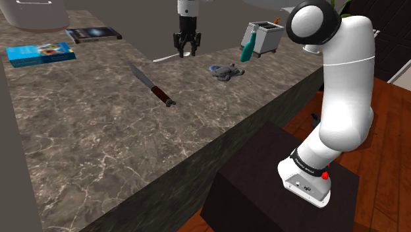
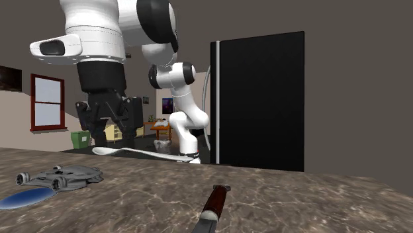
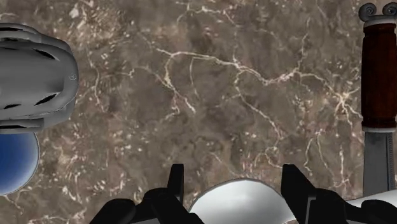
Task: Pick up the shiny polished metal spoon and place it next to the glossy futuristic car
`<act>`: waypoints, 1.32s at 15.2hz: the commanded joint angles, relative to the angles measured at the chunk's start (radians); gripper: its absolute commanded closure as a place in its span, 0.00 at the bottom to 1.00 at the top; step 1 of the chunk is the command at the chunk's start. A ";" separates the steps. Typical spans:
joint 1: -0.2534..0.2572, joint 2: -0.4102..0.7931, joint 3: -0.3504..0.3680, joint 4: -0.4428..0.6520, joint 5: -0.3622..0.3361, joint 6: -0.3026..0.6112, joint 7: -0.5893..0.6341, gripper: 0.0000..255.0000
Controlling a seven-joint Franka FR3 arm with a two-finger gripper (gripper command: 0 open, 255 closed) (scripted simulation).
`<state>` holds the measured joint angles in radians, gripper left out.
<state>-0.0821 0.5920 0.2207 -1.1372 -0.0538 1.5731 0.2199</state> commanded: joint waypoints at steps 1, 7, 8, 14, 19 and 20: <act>-0.017 0.056 -0.012 0.095 -0.008 -0.041 -0.036 1.00; -0.042 0.168 -0.030 0.246 -0.021 -0.082 -0.091 1.00; -0.044 0.163 -0.030 0.224 -0.021 -0.065 -0.091 1.00; -0.053 0.148 -0.029 0.116 -0.020 0.027 -0.091 1.00; -0.058 0.149 -0.030 0.051 -0.021 0.093 -0.091 1.00; -0.058 0.150 -0.030 0.040 -0.021 0.106 -0.091 1.00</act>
<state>-0.1390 0.7415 0.1907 -1.0875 -0.0745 1.6675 0.1296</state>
